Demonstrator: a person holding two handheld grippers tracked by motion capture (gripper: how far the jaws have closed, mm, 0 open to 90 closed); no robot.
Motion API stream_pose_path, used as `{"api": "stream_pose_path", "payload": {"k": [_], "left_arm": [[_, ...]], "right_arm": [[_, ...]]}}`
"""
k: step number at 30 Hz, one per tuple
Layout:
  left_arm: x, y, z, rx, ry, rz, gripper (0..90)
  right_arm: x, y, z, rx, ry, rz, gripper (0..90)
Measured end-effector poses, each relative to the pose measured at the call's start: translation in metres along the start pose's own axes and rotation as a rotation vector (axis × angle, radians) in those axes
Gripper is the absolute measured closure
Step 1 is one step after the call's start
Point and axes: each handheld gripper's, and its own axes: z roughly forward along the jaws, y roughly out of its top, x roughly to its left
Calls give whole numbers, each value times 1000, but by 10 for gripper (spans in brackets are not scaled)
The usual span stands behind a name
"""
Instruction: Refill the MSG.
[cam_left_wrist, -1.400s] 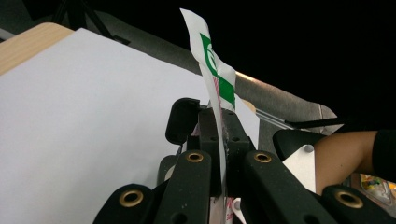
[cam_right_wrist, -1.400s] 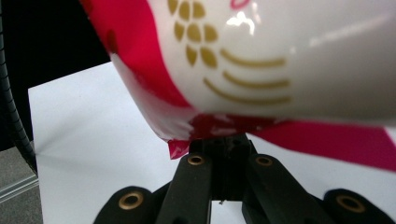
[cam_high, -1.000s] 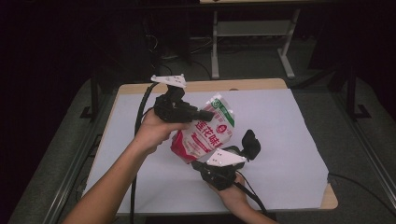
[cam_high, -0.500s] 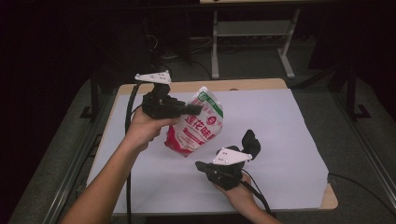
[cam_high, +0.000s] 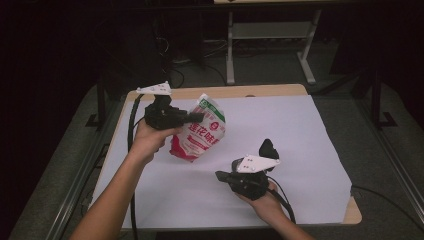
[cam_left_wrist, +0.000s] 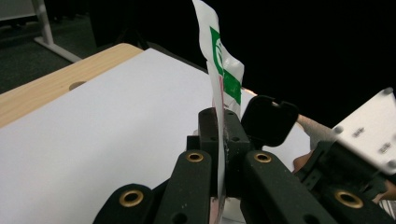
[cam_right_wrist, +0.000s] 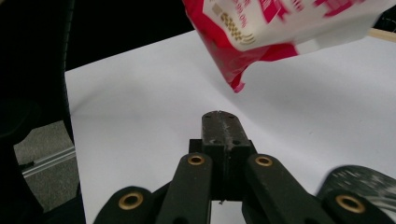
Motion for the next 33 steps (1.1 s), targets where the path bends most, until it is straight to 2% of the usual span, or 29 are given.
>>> {"api": "stream_pose_path", "payload": {"k": [16,18,24,33], "left_arm": [[28,-33,2,0,32,-31,898],[30,-35,-3,-21,25,-38,898],[30,-38,-16,-2,35,-25,896],[32,-52,-41,-31,59,-55,895]], "right_arm": [[-23,1,-24,14,37,-17,900],[-26,1,-26,16,41,-28,900],[-33,-1,-32,24,49,-21,900],[-35,-2,-40,25,55,-24,900]]}}
